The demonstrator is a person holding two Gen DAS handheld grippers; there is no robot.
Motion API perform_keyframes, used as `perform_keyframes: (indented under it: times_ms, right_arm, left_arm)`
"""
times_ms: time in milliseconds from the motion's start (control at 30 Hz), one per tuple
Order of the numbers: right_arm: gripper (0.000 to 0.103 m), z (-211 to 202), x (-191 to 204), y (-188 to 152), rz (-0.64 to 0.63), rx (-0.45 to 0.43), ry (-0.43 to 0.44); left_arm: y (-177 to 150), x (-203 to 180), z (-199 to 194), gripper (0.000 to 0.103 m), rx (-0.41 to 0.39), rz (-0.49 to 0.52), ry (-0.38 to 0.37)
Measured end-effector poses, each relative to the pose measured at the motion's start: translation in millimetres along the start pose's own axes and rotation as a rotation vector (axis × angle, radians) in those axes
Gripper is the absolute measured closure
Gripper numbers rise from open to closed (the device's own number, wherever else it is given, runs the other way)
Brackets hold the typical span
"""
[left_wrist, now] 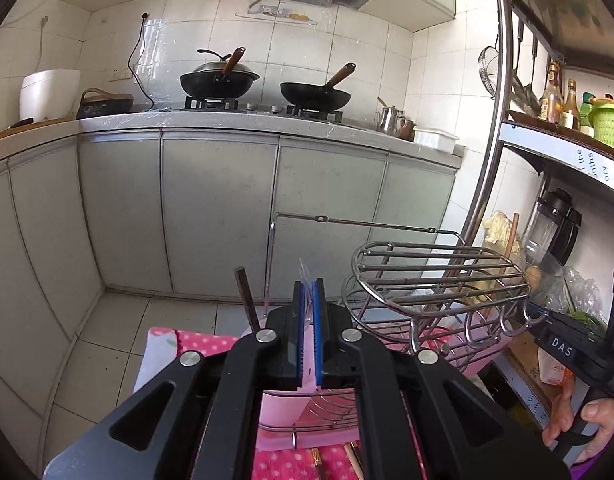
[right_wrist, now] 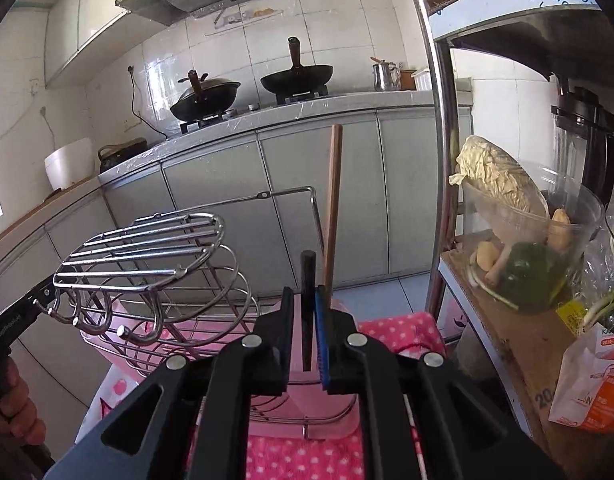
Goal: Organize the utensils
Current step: 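Lower both utensils into the pink cup and open both tools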
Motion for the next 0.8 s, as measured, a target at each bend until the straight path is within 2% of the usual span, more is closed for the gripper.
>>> perform_keyframes:
  times_ms: [33, 67, 300, 367, 467, 800]
  right_arm:
    - [0.073, -0.8, 1.3, 0.6, -0.005, 0.004, 0.000]
    - [0.066, -2.4, 3.1, 1.5, -0.014, 0.003, 0.001]
    - [0.064, -13.0, 12.1, 4.7, -0.044, 0.016, -0.013]
    - [0.064, -14.8, 13.2, 4.9, -0.046, 0.022, -0.015]
    - [0.062, -15.3, 13.6, 5.3, -0.055, 0.036, -0.018]
    - [0.059, -28.5, 23.0, 1.4, -0.074, 0.042, -0.010]
  left_arm:
    - [1.4, 0.0, -0.5, 0.100, 0.000, 0.002, 0.009]
    - [2.9, 0.2, -1.2, 0.100, 0.000, 0.002, 0.018]
    - [9.6, 5.6, -3.0, 0.095, 0.014, -0.010, 0.067]
    - [11.7, 7.0, -4.1, 0.083, 0.011, -0.013, 0.077]
    - [14.7, 9.3, -7.9, 0.073, -0.001, -0.014, 0.088]
    - [17.3, 12.5, -20.0, 0.070, -0.015, -0.018, 0.108]
Point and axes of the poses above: each gripper's, at about its wrist camera, not at the fingertips, and z roughly the way its jaws point, x to its left, y to its top, the point moved 4 cm from there along z, roughly the way its jaws point, and after that the axes turned 9 degrees about y, right-handed, at the moved point
